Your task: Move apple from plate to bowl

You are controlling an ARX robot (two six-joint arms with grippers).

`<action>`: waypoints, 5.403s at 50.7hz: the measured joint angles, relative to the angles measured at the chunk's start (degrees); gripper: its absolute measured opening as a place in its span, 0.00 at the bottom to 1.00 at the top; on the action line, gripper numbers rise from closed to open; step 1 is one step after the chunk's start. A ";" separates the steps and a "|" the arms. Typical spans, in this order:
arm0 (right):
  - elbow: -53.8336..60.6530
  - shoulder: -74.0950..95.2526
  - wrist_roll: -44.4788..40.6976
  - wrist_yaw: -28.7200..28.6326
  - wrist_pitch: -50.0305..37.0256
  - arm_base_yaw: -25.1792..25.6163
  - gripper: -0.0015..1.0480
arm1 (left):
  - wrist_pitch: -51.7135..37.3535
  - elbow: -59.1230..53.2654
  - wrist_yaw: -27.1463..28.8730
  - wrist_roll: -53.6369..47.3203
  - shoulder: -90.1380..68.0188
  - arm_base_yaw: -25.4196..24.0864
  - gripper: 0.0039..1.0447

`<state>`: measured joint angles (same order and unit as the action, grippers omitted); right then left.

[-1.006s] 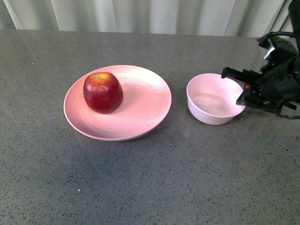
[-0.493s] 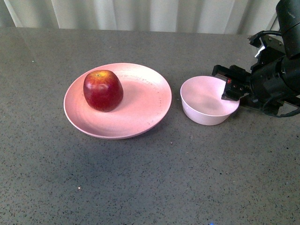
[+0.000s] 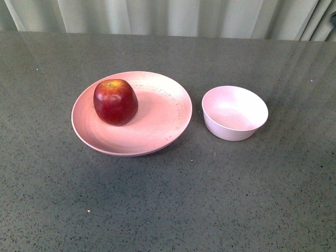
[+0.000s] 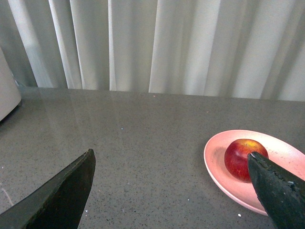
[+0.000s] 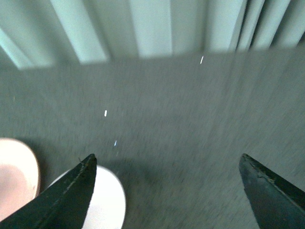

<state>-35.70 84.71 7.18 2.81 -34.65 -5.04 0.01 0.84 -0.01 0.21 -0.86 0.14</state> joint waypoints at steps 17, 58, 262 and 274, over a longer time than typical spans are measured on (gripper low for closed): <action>23.50 -21.16 -6.62 -2.84 -15.89 4.98 0.12 | 0.00 0.00 0.00 0.00 0.00 0.00 0.92; 34.38 -51.08 -6.97 -2.82 1.84 5.01 0.02 | 0.00 0.00 0.00 0.00 0.00 0.00 0.92; 34.38 -84.39 -7.02 -2.82 34.58 5.01 0.91 | -14.56 70.82 9.99 10.14 -115.67 40.96 0.67; 34.38 -84.39 -7.02 -2.84 34.58 5.01 0.91 | -11.85 76.98 8.72 10.60 -121.39 44.83 0.67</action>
<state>-1.32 0.32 0.16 -0.03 -0.08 -0.03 -11.84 77.82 8.71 10.81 -122.26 44.97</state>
